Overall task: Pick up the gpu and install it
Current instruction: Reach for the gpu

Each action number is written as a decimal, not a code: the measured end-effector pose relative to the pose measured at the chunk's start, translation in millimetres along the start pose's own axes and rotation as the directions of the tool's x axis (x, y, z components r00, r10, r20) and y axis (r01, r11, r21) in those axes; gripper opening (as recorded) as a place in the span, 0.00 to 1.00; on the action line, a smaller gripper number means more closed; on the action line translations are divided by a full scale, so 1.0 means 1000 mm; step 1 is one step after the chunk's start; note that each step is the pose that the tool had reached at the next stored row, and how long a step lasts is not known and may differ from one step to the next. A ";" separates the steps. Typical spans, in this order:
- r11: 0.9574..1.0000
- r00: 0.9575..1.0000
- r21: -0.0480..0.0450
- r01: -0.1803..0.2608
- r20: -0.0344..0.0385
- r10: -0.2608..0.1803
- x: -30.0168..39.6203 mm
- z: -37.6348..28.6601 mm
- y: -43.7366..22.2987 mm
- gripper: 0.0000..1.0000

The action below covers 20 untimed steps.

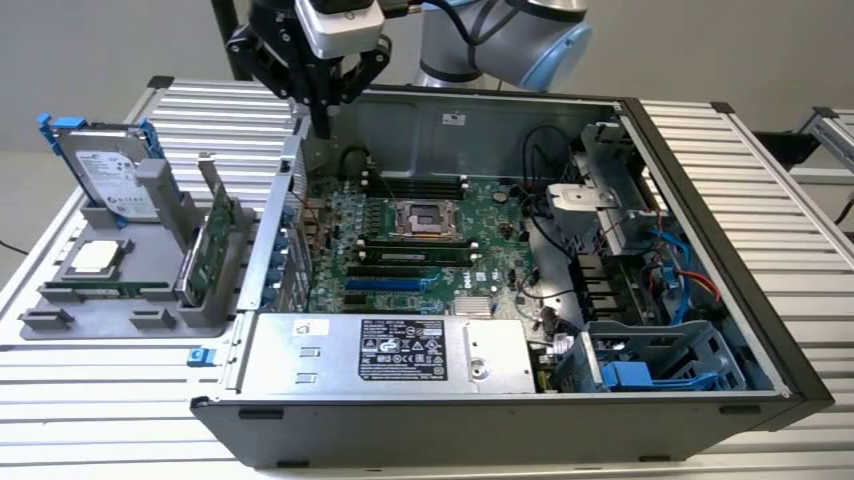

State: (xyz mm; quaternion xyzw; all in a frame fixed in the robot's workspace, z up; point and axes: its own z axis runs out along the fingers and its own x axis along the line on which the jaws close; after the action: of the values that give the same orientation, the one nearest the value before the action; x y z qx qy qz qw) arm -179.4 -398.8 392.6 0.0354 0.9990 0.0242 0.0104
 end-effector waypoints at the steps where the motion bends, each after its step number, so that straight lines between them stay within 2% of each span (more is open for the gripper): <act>1: 1.000 1.000 0.000 0.000 0.000 0.000 0.0009 0.0000 -0.0001 0.00; 12: 1.000 1.000 0.000 0.000 0.000 0.000 0.0105 -0.0002 -0.0007 0.00; 20: 1.000 1.000 0.000 0.000 0.000 0.000 0.0203 -0.0005 -0.0014 0.00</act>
State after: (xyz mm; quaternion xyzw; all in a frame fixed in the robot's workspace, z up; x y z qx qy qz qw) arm -199.7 -398.8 392.6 0.0354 0.9990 0.0242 0.0103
